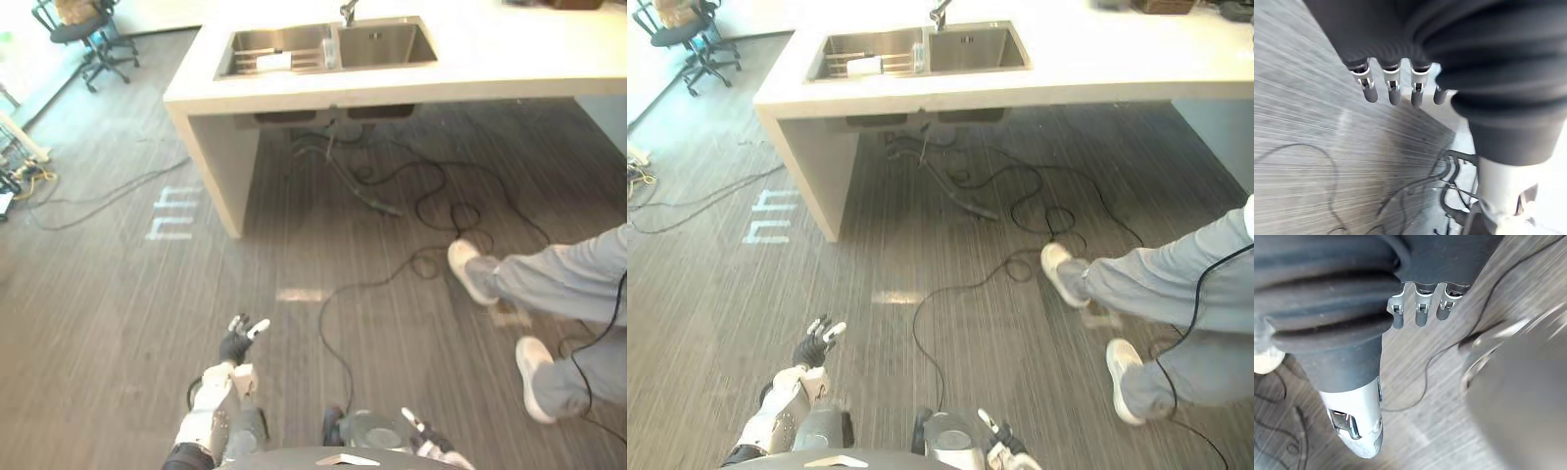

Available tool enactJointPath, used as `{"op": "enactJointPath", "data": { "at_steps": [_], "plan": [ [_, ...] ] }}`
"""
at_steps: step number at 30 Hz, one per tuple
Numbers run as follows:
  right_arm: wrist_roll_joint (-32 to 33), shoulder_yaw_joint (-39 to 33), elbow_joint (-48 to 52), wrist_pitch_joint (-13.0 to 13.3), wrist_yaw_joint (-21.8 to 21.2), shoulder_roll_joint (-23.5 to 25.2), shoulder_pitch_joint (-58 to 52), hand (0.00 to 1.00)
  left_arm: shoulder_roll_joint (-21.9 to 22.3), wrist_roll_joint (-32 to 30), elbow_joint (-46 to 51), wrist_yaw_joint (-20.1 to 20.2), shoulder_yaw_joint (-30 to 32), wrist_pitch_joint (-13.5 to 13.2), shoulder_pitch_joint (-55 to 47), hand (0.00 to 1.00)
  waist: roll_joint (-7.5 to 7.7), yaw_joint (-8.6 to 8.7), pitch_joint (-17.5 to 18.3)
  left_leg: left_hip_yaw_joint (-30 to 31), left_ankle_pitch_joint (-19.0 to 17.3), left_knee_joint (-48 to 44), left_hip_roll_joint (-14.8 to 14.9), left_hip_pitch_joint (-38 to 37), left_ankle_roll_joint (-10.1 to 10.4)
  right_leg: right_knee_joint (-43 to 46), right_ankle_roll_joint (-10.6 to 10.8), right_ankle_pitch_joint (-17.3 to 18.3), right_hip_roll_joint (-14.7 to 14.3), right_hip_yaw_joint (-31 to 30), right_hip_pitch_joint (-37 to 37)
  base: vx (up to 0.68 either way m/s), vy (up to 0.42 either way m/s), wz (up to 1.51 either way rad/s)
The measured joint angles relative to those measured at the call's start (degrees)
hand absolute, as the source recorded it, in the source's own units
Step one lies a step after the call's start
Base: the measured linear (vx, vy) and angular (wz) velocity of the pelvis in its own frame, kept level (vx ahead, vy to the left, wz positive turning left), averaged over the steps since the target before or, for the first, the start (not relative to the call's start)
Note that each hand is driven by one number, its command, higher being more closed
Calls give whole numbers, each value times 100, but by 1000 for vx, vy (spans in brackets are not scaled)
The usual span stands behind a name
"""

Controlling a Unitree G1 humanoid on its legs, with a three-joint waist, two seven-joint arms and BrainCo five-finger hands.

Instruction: Walk over to the sink, pick up the cup, carry it to the dishwasher, place the cup inside the dishwasher, then close the dishwasher door

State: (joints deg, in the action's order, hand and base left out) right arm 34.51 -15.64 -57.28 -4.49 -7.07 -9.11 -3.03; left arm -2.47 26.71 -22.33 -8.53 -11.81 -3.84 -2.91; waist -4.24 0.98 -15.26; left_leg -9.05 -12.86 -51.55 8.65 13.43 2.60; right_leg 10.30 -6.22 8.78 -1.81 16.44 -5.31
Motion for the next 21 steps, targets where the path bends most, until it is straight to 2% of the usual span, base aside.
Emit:
{"op": "enactJointPath", "data": {
  "at_steps": [1,2,3,5,6,7,8,9,10,11,12,14,15,16,17,18,19,20,21],
  "plan": [
    [3,54,79,-37,2,-9,52,0,-2,0,178,-40,-10,-37,24,0,14,-40,-9,-108,-4,463,-106,101,-23,-97,11,6,30,-34,-80,536,-78,-27],
    [-2,269,315,-89,15,-60,114,0,4,0,483,-153,-24,-110,79,0,60,-59,-40,-227,72,1417,-358,308,-34,-204,56,31,104,-86,-255,372,-26,-21],
    [-27,456,489,-136,33,-99,142,0,20,-10,735,-268,-29,-150,117,0,107,-113,-65,-218,375,2442,-625,399,67,-235,149,87,194,-166,-346,459,-21,-24],
    [-21,554,517,-221,137,-149,148,0,22,-155,1050,-390,-38,-229,105,0,118,-202,-79,-183,950,3913,-831,383,238,-345,303,192,216,-336,-610,485,46,-35],
    [0,545,462,-295,166,-152,88,0,22,-222,1153,-418,-31,-341,119,0,102,-257,-89,-211,1118,4242,-861,408,235,-380,424,324,157,-430,-866,564,83,-31],
    [19,498,447,-333,155,-139,23,0,19,-223,1197,-452,-19,-390,119,0,100,-267,-89,-269,1233,4311,-875,393,130,-373,468,421,111,-469,-1018,528,120,-15],
    [135,310,428,-373,141,-100,-114,0,18,-229,1291,-491,7,-501,120,0,56,-274,-66,-473,1593,4426,-896,321,-180,-306,540,650,8,-504,-1310,441,126,-1],
    [168,275,406,-403,133,-115,-213,0,18,-248,1327,-492,30,-574,114,0,0,-287,-33,-539,1800,4480,-894,257,-340,-244,580,787,-77,-549,-1431,559,210,-16],
    [169,206,232,-451,118,-163,-343,0,-17,-290,1432,-494,121,-703,84,0,-177,-347,54,-348,2506,4515,-803,142,-906,-114,613,1088,-279,-773,-1662,513,222,-30],
    [168,185,9,-476,116,-62,-189,0,-118,-330,1458,-500,302,-740,175,0,126,-380,1,-427,2409,4259,-963,185,-945,-11,484,1281,-122,-915,-1679,555,258,-38],
    [161,146,-73,-546,78,-58,-80,0,-151,-338,1524,-558,508,-762,273,0,229,-437,24,-437,2113,4042,-1031,351,-935,180,456,1199,55,-1044,-1467,470,249,-31],
    [155,57,-281,-601,78,-98,49,0,-98,-462,1782,-680,667,-783,231,0,260,-563,3,-525,1744,3761,-1089,415,-933,569,469,1054,211,-1270,-1289,361,223,-26],
    [124,-46,-437,-696,79,-102,49,0,-77,-614,2041,-795,721,-825,111,0,292,-622,21,-585,1477,3734,-1278,249,-950,1125,563,950,417,-1313,-1165,288,175,-16],
    [110,-58,-467,-696,79,-98,50,0,-79,-643,2098,-813,723,-834,88,0,318,-633,36,-632,1391,3789,-1333,188,-905,1313,599,926,486,-1319,-1095,373,223,-14],
    [101,-126,-527,-699,81,-31,32,0,-73,-683,2291,-870,734,-895,27,0,543,-650,79,-873,989,3742,-1494,60,-554,2139,857,728,896,-1468,-662,457,137,-31],
    [85,-136,-548,-689,34,-10,-1,0,-110,-719,2663,-895,746,-961,-56,0,414,-701,141,-215,729,2995,-1386,64,-976,3433,1883,312,907,-1648,-66,515,74,-30],
    [39,-155,-572,-652,19,45,-7,0,-121,-778,2757,-898,746,-1001,-19,0,450,-647,120,-230,566,2927,-1512,4,-978,4023,2224,-4,1052,-1602,158,516,28,-10],
    [-26,-158,-597,-647,27,110,-57,0,-154,-903,2889,-951,733,-987,36,0,498,-510,113,-170,487,3059,-1651,-300,-1015,5009,2145,-135,1302,-1465,634,449,78,6],
    [3,-310,-621,-626,42,133,-118,0,-97,-930,3022,-1020,722,-983,-13,0,488,-460,107,-172,445,3292,-1723,-682,-1020,5614,1628,110,1570,-1102,1089,467,161,0]
  ]
}}
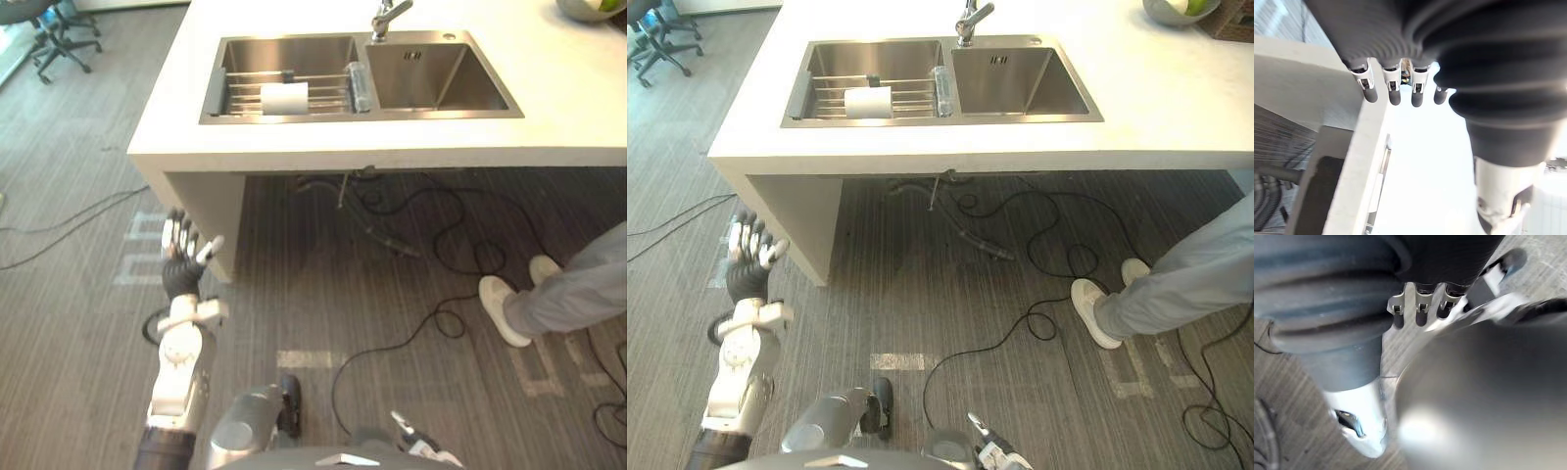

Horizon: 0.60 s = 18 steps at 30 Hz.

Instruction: Walk over to the sink, pick up the cup, carry it to the dishwasher, place the cup inside the dishwasher, then close the dishwasher door

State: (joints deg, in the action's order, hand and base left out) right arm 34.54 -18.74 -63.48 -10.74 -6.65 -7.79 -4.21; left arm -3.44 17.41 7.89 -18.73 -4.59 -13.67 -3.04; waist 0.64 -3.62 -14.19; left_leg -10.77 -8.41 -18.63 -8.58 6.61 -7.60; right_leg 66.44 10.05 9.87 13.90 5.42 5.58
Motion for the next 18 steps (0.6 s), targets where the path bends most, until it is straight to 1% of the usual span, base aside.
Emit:
{"op": "enactJointPath", "data": {
  "at_steps": [1,2,3,4,5,6,7,8,9,10,11,12,13,14,18],
  "plan": [
    [49,-43,30,80,-15,22,-53,0,42,-1,60,-47,4,0,-49,0,-59,49,-6,44,-20,201,4,-291,14,66,-368,202,127,342,248,377,143,-11],
    [60,-53,95,107,-18,30,-85,0,43,5,58,-82,2,-3,-37,0,-103,115,2,134,-23,372,38,-538,19,-116,-600,395,189,653,460,409,124,17],
    [55,-55,184,117,-21,49,-126,0,41,7,56,-100,5,-26,35,0,-119,201,7,275,-18,512,93,-761,13,-693,-748,637,157,876,732,318,54,37],
    [52,-59,177,130,-20,55,-135,0,44,7,48,-102,0,-44,82,0,-127,237,6,358,-29,527,129,-824,31,-1137,-732,690,102,909,840,385,0,76],
    [8,-81,171,158,-17,87,-209,0,44,4,25,-99,-11,-63,173,0,-179,298,-5,588,-74,477,214,-902,107,-2261,-686,662,-96,787,940,325,-77,114],
    [-113,-191,161,162,-27,181,-307,0,1,6,-23,-98,-11,-135,203,0,-147,366,18,884,-144,462,253,-929,212,-3384,-602,396,-284,581,902,332,-98,127],
    [-96,-246,159,165,-29,230,-377,0,-23,40,-77,-74,-8,-185,206,0,-142,374,20,1030,-202,491,254,-1001,218,-3756,-606,143,-298,549,841,360,-147,120],
    [-111,-271,137,161,-28,264,-508,0,-19,61,-202,-44,-3,-261,148,0,-66,321,64,1205,-281,529,239,-1215,285,-4207,-616,-387,-295,539,731,420,-208,84],
    [-111,-194,133,150,-35,297,-606,0,-40,154,-211,-46,78,-299,16,0,51,238,150,1262,-358,584,215,-1386,418,-4548,-644,-928,-309,627,599,436,-238,64],
    [-116,-166,127,150,-48,310,-641,0,-40,170,-221,-45,83,-348,-37,0,80,197,208,1263,-416,562,205,-1400,512,-4652,-660,-920,-316,693,573,426,-264,28],
    [-124,-178,104,170,-94,225,-611,0,54,184,-239,-45,63,-388,-146,0,-116,149,303,1299,-501,521,409,-1434,655,-4765,-731,-947,-473,809,459,325,-198,10],
    [-133,-176,120,192,-163,180,-614,0,87,185,-240,-44,31,-389,-159,0,-192,149,350,1307,-518,521,489,-1420,702,-4936,-758,-966,-566,838,388,378,-218,1],
    [-208,-178,147,204,-272,107,-559,0,132,183,-242,-40,-22,-388,-135,0,-302,171,419,1330,-542,541,643,-1423,783,-5254,-833,-1022,-729,932,220,223,-118,1],
    [-343,-49,170,-68,-710,73,-333,0,-231,151,-511,-63,-5,-193,-6,0,-123,288,613,1338,-303,1189,837,-1473,749,-7132,-830,-1909,-1132,939,-601,134,-78,-1],
    [-343,-49,173,-68,-710,73,-333,0,-231,151,-510,-63,-6,-193,-6,0,-123,300,613,1329,-303,1185,838,-1483,749,-7129,-830,-1909,-1133,933,-602,0,0,0]
  ]
}}
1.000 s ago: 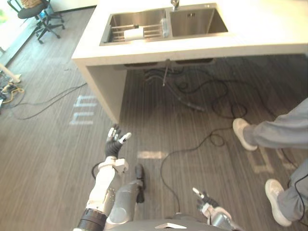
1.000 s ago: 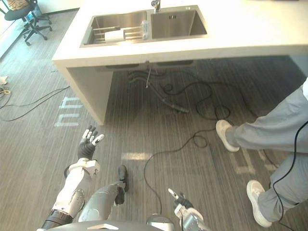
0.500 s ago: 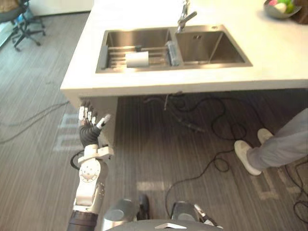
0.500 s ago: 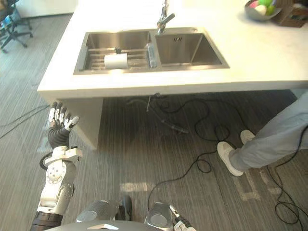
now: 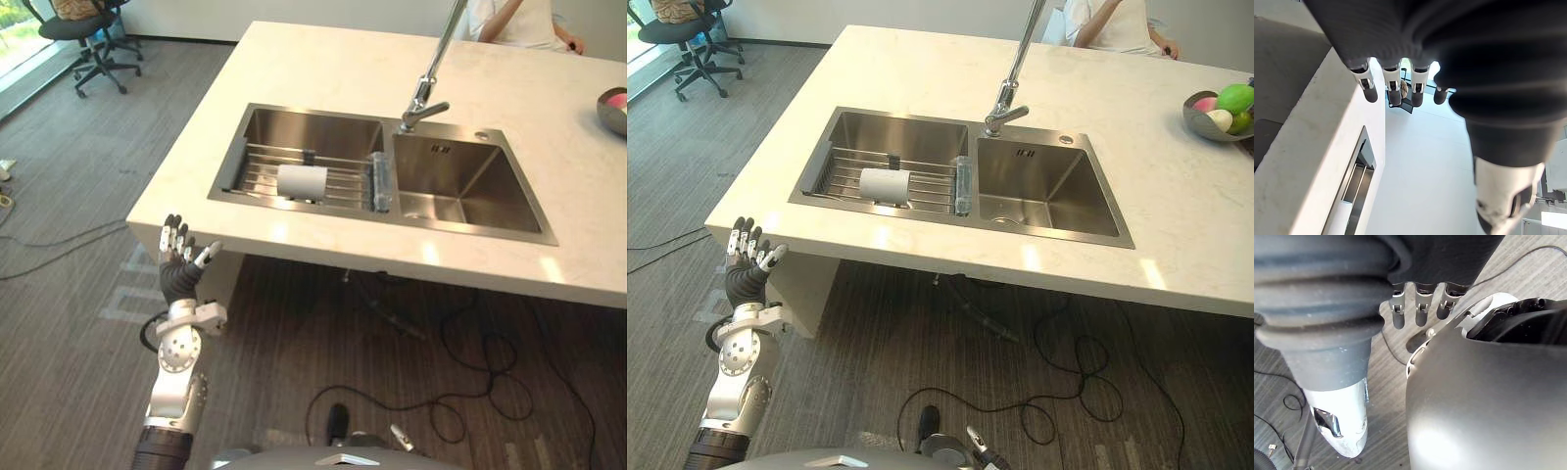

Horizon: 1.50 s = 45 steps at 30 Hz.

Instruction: Walk over to the sink, pick up the cup, carry it to the dishwasher, place the cup inside the dishwasher, then close the dishwasher door

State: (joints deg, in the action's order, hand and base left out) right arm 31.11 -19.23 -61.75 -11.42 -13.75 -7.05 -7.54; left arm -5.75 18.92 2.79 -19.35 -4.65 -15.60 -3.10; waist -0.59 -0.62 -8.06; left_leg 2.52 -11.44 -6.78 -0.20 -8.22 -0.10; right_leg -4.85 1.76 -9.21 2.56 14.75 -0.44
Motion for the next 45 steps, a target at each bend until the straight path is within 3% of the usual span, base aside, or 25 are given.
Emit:
{"op": "enactJointPath", "data": {
  "at_steps": [4,10,11,12,14,15,16,17,18,19,20,21,23,25,28,29,30,32,33,37,42,44,45],
  "plan": [
    [1,5,13,73,10,16,-1,0,-3,141,2,101,-30,218,21,0,-25,81,-6,-186,14,110,33,-235,1,18,1,0,-32,-117,-116,-1,10,-19],
    [141,3,178,424,222,196,-77,0,-108,814,226,609,-519,1034,324,0,-20,267,17,-241,150,395,32,-376,17,24,-6,26,12,1,-175,-25,17,4],
    [204,11,254,515,288,213,-139,0,-103,868,311,704,-635,1130,365,0,-20,287,51,-373,24,497,109,-372,23,42,8,51,24,23,-151,-14,-30,43],
    [292,2,284,627,395,264,-150,0,-89,898,362,863,-789,1176,454,0,-23,348,104,-1016,-113,571,343,-360,120,136,12,120,58,152,-97,21,-46,64],
    [415,12,281,653,525,214,-231,0,10,892,379,989,-957,1193,623,0,-118,405,163,-1235,-122,391,548,-204,141,559,3,523,77,323,98,64,-81,57],
    [462,61,370,634,587,141,-317,0,148,873,391,944,-933,1193,627,0,-262,403,225,-1375,-38,105,782,-114,385,887,-3,777,-38,349,181,149,-91,25],
    [451,102,445,623,654,155,-341,0,170,853,387,877,-848,1201,646,0,-262,353,178,-1415,-146,-875,848,140,468,1106,-55,983,-24,334,143,144,-69,18],
    [448,114,479,621,681,172,-387,0,188,860,409,785,-725,1212,619,0,-281,331,109,-1464,-41,-2702,1066,923,336,1309,-89,1191,16,353,81,149,-122,11],
    [446,145,509,612,680,123,-421,0,256,877,515,706,-626,1222,584,0,-254,286,65,-1350,470,-3877,1280,1398,243,1364,-149,1288,-15,326,-102,122,-152,-9],
    [444,222,515,596,680,36,-459,0,301,904,652,687,-475,1217,494,0,-331,204,-10,-1210,1172,-4672,1402,1687,334,1350,-216,1383,-55,237,-338,152,-141,-38],
    [446,232,499,572,669,-25,-491,0,312,904,755,692,-368,1187,385,0,-367,130,-11,-1071,1540,-5135,1446,1875,438,1299,-237,1449,-70,137,-524,223,-61,-54],
    [444,253,493,532,662,-56,-432,0,248,898,775,752,-298,1101,369,0,-446,87,-25,-1038,1139,-5156,1447,1967,313,1228,-251,1505,-65,81,-719,257,-36,-47],
    [420,216,453,482,635,-60,-379,0,215,874,789,854,-246,1018,374,0,-421,98,-20,-1211,594,-4352,1367,2017,249,1040,-259,1500,-19,-12,-856,272,-46,-35],
    [241,218,460,487,628,-25,-343,0,216,777,851,855,-224,1001,379,0,-322,77,-42,-1378,453,-3156,1245,1959,261,875,-246,1486,65,-114,-944,234,3,-32],
    [233,137,437,483,612,-61,-292,0,210,655,1137,800,-167,995,403,0,-152,22,-94,-1340,654,-1819,925,1789,464,892,-18,1515,354,-315,-1048,318,91,-34],
    [236,-30,418,478,604,-103,-266,0,211,577,1170,787,-161,994,418,0,-176,28,-82,-1344,1102,-1261,810,1633,502,930,89,1568,444,-339,-1085,269,168,-33],
    [236,-162,391,457,593,-173,-266,0,226,562,1232,788,-171,992,418,0,-302,34,-30,-1307,1973,-795,794,1474,398,957,276,1691,418,-414,-1131,276,195,-28],
    [237,-179,212,462,543,-180,-175,0,166,560,1228,811,-181,989,437,0,-267,80,62,-1249,1503,-302,662,1079,423,984,425,1797,532,-454,-1165,273,230,-12],
    [238,-178,194,454,487,-67,-95,0,97,561,1231,840,-183,989,483,0,-217,72,83,-1201,1457,88,520,882,407,990,511,1854,648,-465,-1153,229,203,-1],
    [235,-230,-2,502,434,89,7,0,-44,559,1229,864,-192,993,476,0,-17,49,37,-1266,1392,534,194,566,242,1130,585,1900,922,-450,-1157,115,145,-3],
    [244,-415,-35,653,461,69,-46,0,-89,568,1236,1031,-287,994,497,0,-32,166,61,-1209,1150,602,-53,361,100,1797,611,1971,1212,-275,-1074,36,113,4],
    [270,-463,-26,761,587,39,-103,0,-93,575,1232,1102,-324,994,546,0,-46,193,58,-1106,1137,674,-108,296,78,2883,544,1983,1354,-303,-599,5,89,11],
    [268,-466,-3,772,660,27,-138,0,-96,575,1228,1107,-335,991,591,0,-38,221,50,-1023,1132,703,-157,181,68,3784,363,1867,1493,-331,-219,28,78,15]
  ]
}}
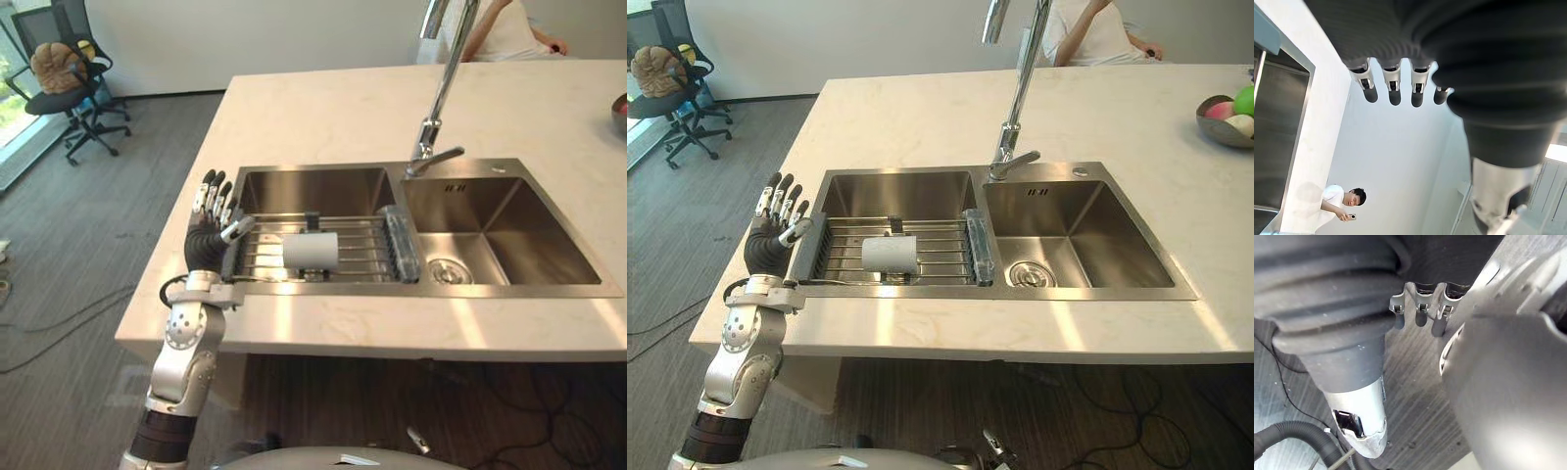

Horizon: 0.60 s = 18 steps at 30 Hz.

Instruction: Walk over to the sink, pick up the cup, carry it to the dishwasher, place the cup inside the dishwasher, then close the dishwasher door

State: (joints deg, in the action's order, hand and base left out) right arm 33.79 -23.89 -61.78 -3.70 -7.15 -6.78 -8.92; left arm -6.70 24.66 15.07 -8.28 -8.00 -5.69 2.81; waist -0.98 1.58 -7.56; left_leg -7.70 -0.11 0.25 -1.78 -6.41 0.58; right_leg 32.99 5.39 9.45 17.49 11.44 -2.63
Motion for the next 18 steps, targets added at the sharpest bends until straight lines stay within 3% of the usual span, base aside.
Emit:
{"op": "enactJointPath", "data": {
  "at_steps": [1,2,4,5,6,7,8,9,10,11,12,14,18],
  "plan": [
    [-5,0,-10,-4,18,-1,-20,0,-3,-1,0,0,0,-1,14,0,32,9,-19,12,-8,-2,-16,-58,-12,377,-154,-107,67,-20,188,70,74,18],
    [-23,5,-23,-30,24,25,-122,0,-8,-1,-2,-2,4,-17,20,0,87,14,-53,65,-48,-1,-43,-217,-72,1046,-380,-435,189,-68,424,70,28,19],
    [-53,-8,-51,-54,23,109,-226,0,-8,7,-7,-11,4,-70,23,0,9,92,-140,237,-114,-6,-10,-415,-154,1605,-367,-822,275,-117,547,94,6,26],
    [-51,-194,-122,-57,23,192,-235,0,-9,42,-6,-18,59,-163,23,0,22,97,-142,250,-153,-15,46,-419,-151,1589,-298,-292,244,-136,668,66,-9,16],
    [-50,-250,-229,-59,51,199,-171,0,-23,57,-5,-39,104,-205,41,0,30,101,-139,250,-184,-26,114,-376,-118,1110,-168,52,131,-73,773,32,-23,8],
    [-43,-336,-248,-59,97,217,-144,0,-53,55,-4,-72,115,-208,55,0,-9,96,-120,268,-192,-37,142,-335,-104,684,-118,106,36,-63,765,43,-74,15],
    [4,-473,-247,-57,196,271,-119,0,-143,45,2,-195,110,-201,64,0,86,88,-113,316,-212,-56,148,-227,-57,-396,-52,71,-177,-135,710,70,-142,22],
    [41,-622,-245,-106,270,351,-94,0,-236,45,0,-308,104,-163,69,0,307,73,-124,337,-191,-60,57,-161,20,-1255,-45,-92,-268,-184,642,78,-172,31],
    [72,-683,-251,-164,289,361,-93,0,-271,47,-38,-360,112,-153,73,0,415,88,-145,423,-174,-70,31,-171,63,-1364,190,-335,-295,-298,599,174,-229,39],
    [82,-789,-233,-194,354,339,-80,0,-143,87,-130,-445,52,-54,60,0,275,95,-154,489,-139,-22,153,-236,173,-1567,130,-305,-418,-95,465,175,-177,13],
    [111,-826,-236,-176,410,265,-64,0,-59,135,-124,-498,41,-46,61,0,149,-22,-155,432,-95,90,325,-253,264,-1814,89,-440,-626,-103,438,183,-161,-9],
    [124,-828,-221,-136,411,196,72,0,-54,168,-126,-524,80,-49,72,0,-34,-66,-75,310,-52,240,536,-291,333,-2249,6,-693,-898,-107,292,199,-134,-35],
    [-36,-774,-147,-35,414,267,247,0,-59,151,-404,-492,84,-159,193,0,-30,4,-14,264,-172,302,728,-484,418,-2808,-38,-844,-1149,-28,-144,147,-69,-6]
  ]
}}
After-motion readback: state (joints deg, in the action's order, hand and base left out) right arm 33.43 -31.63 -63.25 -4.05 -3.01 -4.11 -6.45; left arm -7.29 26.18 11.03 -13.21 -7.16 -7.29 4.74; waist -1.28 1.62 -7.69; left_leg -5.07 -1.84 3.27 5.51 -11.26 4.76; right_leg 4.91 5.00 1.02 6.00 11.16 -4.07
